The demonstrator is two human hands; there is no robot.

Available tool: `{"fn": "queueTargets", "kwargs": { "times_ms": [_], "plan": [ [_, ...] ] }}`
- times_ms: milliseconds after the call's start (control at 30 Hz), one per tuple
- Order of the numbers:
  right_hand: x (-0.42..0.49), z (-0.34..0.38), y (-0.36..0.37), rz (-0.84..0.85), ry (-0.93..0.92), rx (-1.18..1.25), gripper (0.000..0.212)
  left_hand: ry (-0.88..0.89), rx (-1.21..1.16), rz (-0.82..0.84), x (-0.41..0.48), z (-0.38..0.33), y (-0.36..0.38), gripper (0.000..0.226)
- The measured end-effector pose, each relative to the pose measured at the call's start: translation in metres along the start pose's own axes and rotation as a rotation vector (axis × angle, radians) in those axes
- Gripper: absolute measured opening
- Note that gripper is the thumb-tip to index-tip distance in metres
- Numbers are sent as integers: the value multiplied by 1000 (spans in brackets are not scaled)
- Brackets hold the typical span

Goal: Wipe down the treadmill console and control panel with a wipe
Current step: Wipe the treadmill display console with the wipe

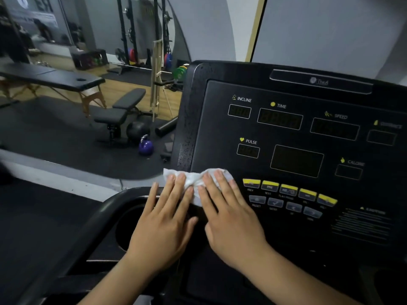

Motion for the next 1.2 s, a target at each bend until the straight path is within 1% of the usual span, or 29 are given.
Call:
{"fn": "queueTargets", "kwargs": {
  "times_ms": [133, 233, 400, 533, 600, 667, 767, 933, 1000, 1033, 1100, 1200],
  "plan": [
    [4, 10, 2, 22, -16, 10, 66, 35, -37, -16, 1, 4, 0, 56],
    [18, 5, -10, -8, -13, 5, 66, 69, -80, -71, 25, 10, -14, 54],
    [65, -30, -61, -100, 108, 4, 65, 83, -132, -143, 98, 22, -59, 57],
    [99, -62, -107, -66, 192, -33, 63, 79, -121, -188, 155, 34, -100, 55],
    [108, -69, -119, -81, 206, -42, 63, 85, -119, -207, 169, 38, -112, 54],
    [106, -67, -116, -74, 211, -38, 63, 88, -127, -200, 166, 39, -111, 56],
    [84, -49, -88, -75, 173, -37, 67, 99, -158, -157, 127, 35, -85, 58],
    [16, 5, -15, 13, -3, -29, 71, 129, -152, -29, 15, 20, -17, 52],
    [2, 15, 1, 63, -39, -19, 69, 130, -147, 17, -4, 18, -6, 52],
    [3, 13, 2, 75, -45, -15, 69, 132, -148, 19, -1, 19, -7, 53],
    [18, 0, -10, 43, -32, -15, 68, 135, -147, -18, 24, 23, -18, 54],
    [61, -36, -55, -78, 82, -33, 67, 109, -155, -120, 92, 31, -56, 57]
  ]
}}
Point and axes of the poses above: each hand's wrist, its own x-axis towards the middle knuckle, its own y-axis out of the palm, z = x × y, the point moved 2 cm from there along x, towards the middle knuckle, and after that the axes turned 14 degrees about z, right-handed, at the moved point
